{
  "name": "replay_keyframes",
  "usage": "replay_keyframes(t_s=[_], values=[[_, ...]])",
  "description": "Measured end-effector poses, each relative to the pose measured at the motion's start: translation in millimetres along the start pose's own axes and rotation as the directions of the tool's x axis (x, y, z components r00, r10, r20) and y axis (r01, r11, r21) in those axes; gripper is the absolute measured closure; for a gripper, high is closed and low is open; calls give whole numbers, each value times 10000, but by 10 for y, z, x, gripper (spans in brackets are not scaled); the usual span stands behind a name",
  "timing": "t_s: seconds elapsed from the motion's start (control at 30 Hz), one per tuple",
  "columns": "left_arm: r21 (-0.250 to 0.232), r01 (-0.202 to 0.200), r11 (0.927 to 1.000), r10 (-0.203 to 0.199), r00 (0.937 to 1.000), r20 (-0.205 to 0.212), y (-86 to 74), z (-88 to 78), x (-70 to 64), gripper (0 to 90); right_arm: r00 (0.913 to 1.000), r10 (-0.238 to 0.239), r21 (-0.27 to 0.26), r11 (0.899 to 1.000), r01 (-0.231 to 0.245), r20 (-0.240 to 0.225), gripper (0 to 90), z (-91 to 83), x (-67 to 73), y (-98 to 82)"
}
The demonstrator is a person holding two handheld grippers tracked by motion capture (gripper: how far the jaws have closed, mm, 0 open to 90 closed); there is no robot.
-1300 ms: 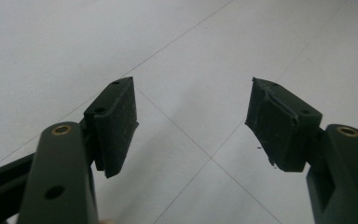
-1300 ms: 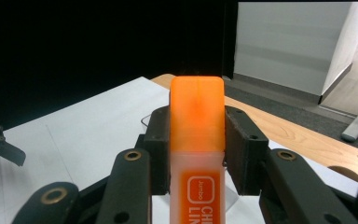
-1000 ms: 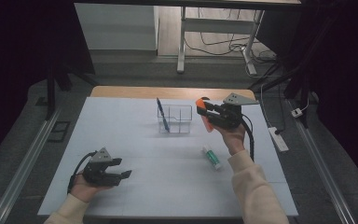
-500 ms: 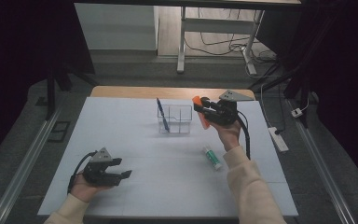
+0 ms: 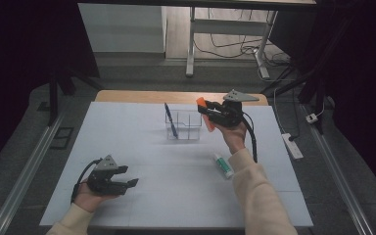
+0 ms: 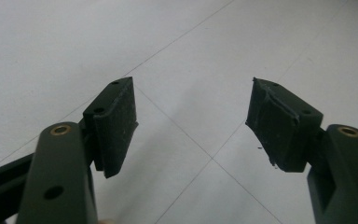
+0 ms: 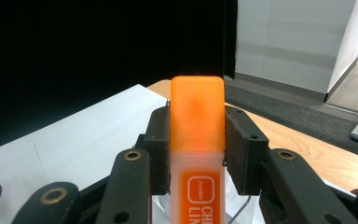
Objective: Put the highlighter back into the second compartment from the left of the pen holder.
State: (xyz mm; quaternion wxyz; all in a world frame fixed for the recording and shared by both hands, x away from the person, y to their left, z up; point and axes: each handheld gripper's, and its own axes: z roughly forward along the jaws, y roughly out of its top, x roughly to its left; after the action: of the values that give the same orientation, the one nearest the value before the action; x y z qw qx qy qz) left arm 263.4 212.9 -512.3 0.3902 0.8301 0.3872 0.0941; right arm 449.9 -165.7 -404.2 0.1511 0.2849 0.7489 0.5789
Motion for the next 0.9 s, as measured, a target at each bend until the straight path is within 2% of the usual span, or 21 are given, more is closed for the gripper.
replay_keyframes(t_s=[0.27,0.63,0.9], values=[[-2,8,10000,-8,10000,20,1,1,2,323,9999,-159,-277,9995,160,41,642,84,46,25],[0,-35,10000,35,10000,61,3,6,1,323,10000,87,-309,9995,-87,2,642,232,54,78],[-10,-12,10000,12,10000,67,3,8,4,322,9998,135,-208,9997,-137,-113,642,407,61,68]])
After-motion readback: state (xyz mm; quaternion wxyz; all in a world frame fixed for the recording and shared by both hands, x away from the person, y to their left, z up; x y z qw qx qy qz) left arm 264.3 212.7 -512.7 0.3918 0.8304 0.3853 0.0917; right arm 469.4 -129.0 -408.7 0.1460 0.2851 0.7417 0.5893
